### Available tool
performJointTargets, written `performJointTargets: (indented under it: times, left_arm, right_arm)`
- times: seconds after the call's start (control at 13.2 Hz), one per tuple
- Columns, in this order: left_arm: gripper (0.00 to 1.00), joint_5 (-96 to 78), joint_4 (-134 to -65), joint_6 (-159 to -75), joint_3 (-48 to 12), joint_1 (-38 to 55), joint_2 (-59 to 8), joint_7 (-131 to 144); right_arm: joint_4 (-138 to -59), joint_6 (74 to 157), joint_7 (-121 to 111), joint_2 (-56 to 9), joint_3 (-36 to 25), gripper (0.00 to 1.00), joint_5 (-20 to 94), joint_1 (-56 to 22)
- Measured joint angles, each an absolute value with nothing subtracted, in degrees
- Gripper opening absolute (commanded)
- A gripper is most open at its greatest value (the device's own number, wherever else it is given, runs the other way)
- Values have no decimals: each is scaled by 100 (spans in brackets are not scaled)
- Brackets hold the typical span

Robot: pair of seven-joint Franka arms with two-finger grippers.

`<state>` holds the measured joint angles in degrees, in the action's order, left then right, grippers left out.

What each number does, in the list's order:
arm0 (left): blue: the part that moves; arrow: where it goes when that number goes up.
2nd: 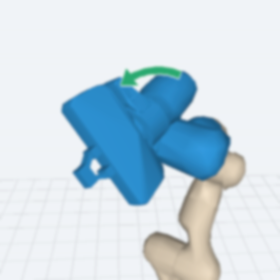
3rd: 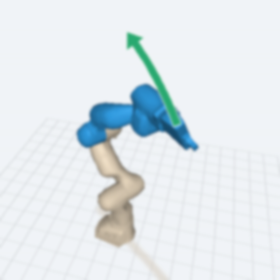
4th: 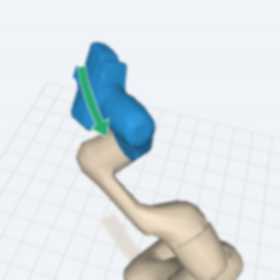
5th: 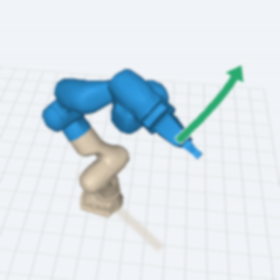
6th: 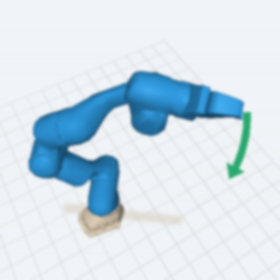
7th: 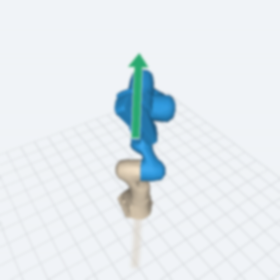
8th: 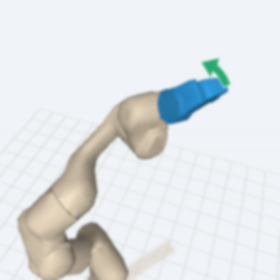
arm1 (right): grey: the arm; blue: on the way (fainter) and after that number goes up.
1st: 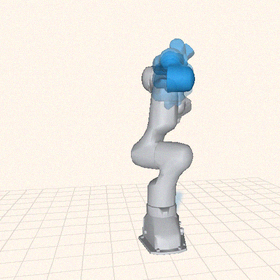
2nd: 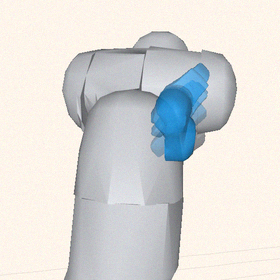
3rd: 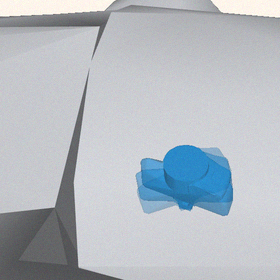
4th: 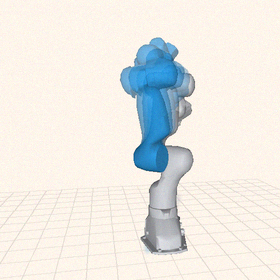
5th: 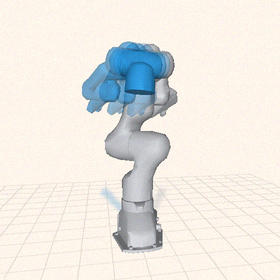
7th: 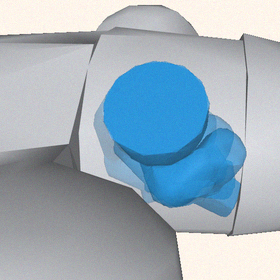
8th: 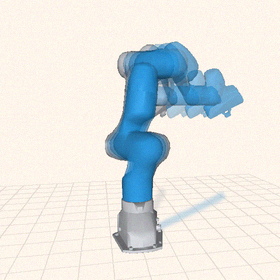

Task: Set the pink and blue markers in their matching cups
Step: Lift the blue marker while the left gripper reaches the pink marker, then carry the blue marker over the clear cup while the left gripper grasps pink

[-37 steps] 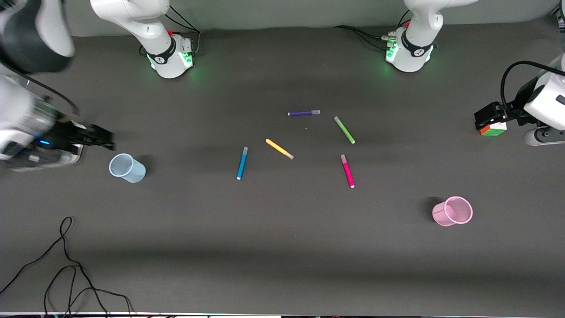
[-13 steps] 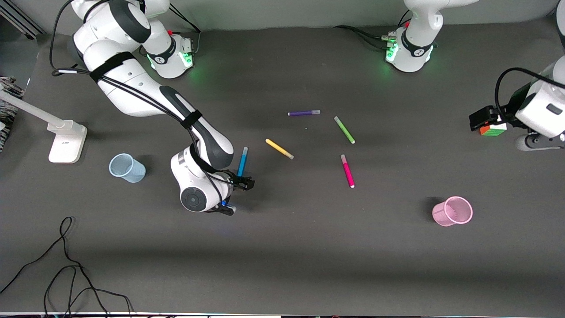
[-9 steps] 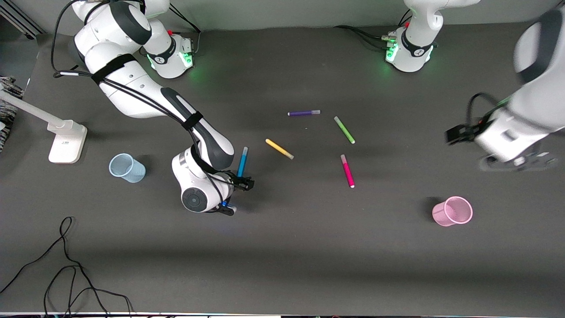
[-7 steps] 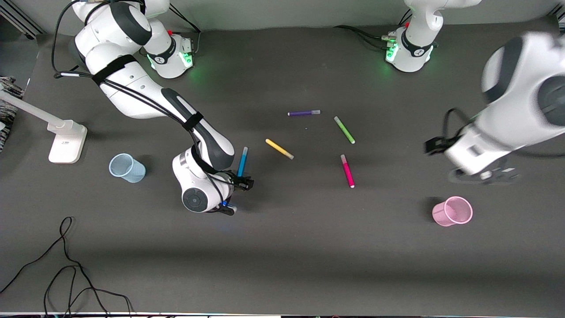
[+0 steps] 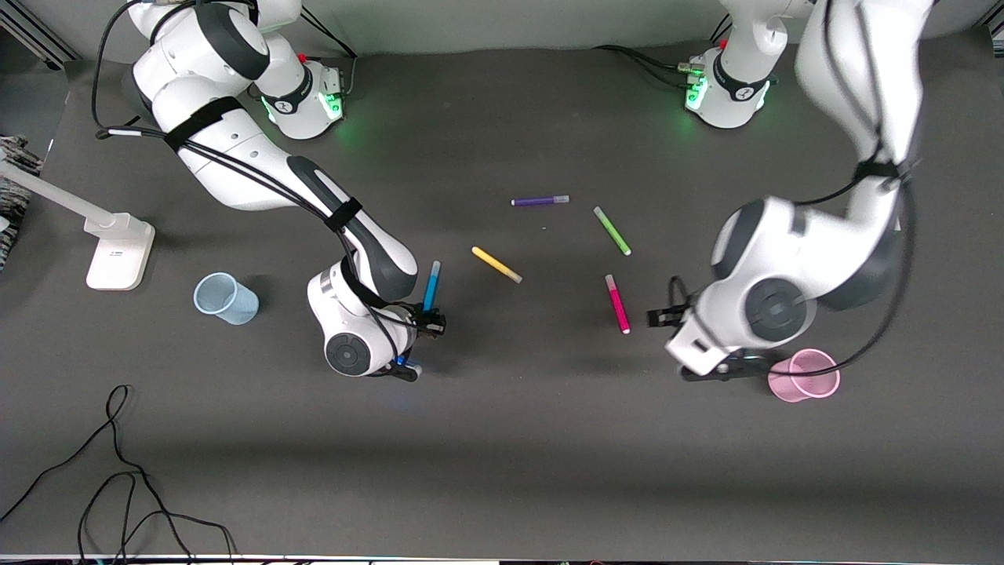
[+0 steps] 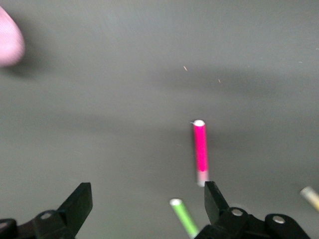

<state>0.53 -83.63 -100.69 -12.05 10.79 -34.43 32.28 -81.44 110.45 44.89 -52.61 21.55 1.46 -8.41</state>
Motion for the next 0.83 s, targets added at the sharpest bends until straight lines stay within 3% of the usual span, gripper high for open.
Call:
performJointTargets:
  times: [0.23, 0.61, 0.83]
  left_arm:
    - [100, -34, -8447, -10482, -1278, 1450, -3960, 3867]
    - [97, 29, -9054, -11096, -1269, 1999, -4062, 4656]
    - [83, 33, -9496, -11645, -1220, 1955, -4020, 4657]
  right_arm:
    - [-8141, 11045, 4490, -5260, 2164, 11, 147, -842]
    - [-8101, 10831, 4463, -5179, 2158, 3, 135, -723]
    - [-8042, 10398, 4246, -4623, 2139, 1, 115, -544]
